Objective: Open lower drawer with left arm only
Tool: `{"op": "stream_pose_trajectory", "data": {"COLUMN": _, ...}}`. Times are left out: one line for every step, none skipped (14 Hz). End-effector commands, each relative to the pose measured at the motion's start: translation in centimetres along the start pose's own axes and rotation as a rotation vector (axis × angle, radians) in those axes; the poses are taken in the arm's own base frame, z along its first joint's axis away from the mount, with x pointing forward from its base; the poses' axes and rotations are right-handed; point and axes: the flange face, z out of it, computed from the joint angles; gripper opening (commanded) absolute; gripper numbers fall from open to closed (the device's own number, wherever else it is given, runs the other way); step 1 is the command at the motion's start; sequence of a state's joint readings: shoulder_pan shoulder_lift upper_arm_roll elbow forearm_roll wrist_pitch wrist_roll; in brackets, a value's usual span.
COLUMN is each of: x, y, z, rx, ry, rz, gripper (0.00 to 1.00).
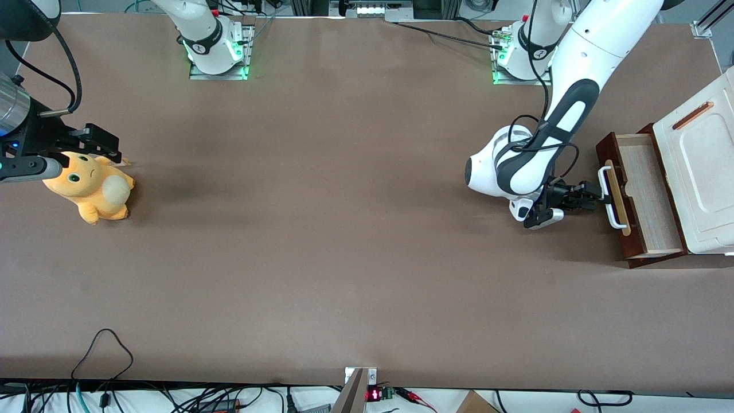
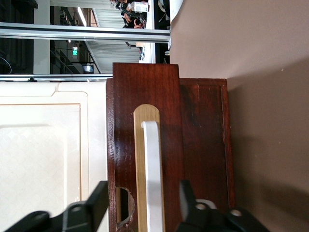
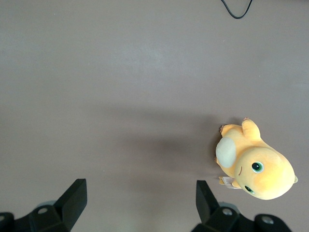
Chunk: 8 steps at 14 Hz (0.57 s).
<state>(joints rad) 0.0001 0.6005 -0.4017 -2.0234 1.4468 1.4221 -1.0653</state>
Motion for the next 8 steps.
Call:
{"op": "stream_pose_trajectory", "data": {"x": 2.0, "y": -2.6, "z": -0.8, "rx": -0.078, "ry": -0.078, "rz": -0.039, "gripper": 0.99}}
{"op": "stream_pose_trajectory", "data": {"x": 3.2, "y": -4.1, "z": -1.6, "rx": -0.156, "ry": -0.126, "rz": -0.053, "gripper": 0.99}}
{"op": "stream_pose_trajectory", "data": {"x": 4.4, "y": -6.2, "z": -2.5, "rx": -0.257, "ry": -0.165, "rz": -0.043, "gripper": 0.99}}
{"op": "stream_pose_trajectory", "data": {"x": 5.4, "y": -8.2, "z": -3.2, "rx": -0.347, "ry": -0.184, "rz": -0.013, "gripper": 0.99}}
{"op": "stream_pose_trajectory", "data": {"x": 6.1, "y": -9.9, "z": -3.6, "rx": -0.408, "ry": -0.189, "rz": 0.007, "gripper": 0.99}}
{"op": "stream_pose_trajectory", "data": {"x": 6.8, "y": -12.0, "z": -4.0, "rx": -0.466, "ry": -0.188, "rz": 0.008, "gripper": 1.0}}
{"op": "stream_pose_trajectory", "data": {"x": 7.2, "y": -14.0, "z": -4.4, "rx": -0.531, "ry": -0.195, "rz": 0.004, "gripper": 1.0}}
{"op": "stream_pose_trajectory", "data": {"x": 7.5, "y": -16.2, "z": -4.0, "rx": -0.59, "ry": -0.217, "rz": -0.005, "gripper": 1.0}}
